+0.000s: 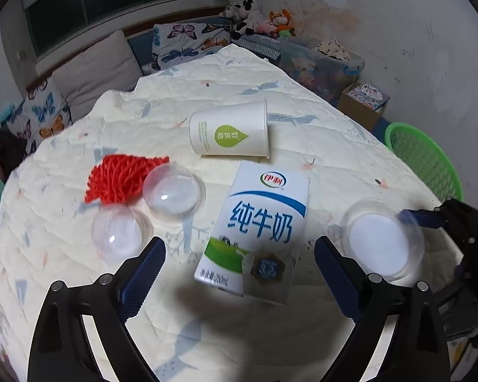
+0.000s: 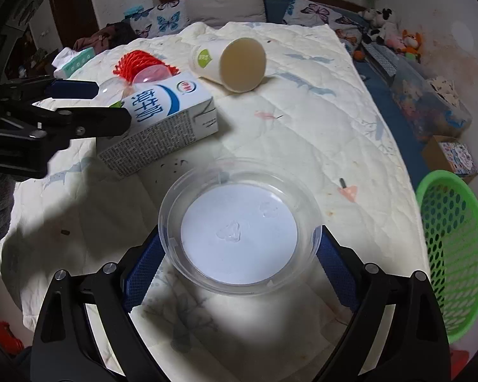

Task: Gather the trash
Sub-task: 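Grasp the white Yili milk carton with the left gripper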

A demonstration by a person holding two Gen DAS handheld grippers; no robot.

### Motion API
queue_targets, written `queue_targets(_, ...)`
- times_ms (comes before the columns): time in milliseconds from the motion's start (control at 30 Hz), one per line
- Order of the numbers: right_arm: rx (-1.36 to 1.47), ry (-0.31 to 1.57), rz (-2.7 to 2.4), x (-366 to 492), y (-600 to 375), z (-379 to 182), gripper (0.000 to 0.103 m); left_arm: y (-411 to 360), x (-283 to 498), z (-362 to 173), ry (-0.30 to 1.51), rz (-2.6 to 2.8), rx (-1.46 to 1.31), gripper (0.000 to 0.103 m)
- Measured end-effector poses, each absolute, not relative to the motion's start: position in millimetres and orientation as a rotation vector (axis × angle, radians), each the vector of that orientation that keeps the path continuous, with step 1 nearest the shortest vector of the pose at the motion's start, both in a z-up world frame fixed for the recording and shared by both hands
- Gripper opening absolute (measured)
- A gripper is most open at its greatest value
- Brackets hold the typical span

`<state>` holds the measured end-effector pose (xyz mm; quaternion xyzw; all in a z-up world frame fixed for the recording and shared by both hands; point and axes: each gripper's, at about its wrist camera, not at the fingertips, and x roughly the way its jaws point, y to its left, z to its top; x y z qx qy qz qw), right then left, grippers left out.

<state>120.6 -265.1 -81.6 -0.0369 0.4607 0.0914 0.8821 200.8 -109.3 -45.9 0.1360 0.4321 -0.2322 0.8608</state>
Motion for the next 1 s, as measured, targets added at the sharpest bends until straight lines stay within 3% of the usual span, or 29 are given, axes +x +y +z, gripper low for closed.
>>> queue_targets(800,-0.049,0.945,0.143,109.4,-290.0,-72.9,0.091,-139.9,221.6,-76.1,0.946,-0.505,0.365,0.091)
queue_targets(1000,-0.05,0.945,0.136,107.4,-293.0,-73.0,0.091,-143.4,225.5,-80.5,0.955,-0.502,0.363,0.077)
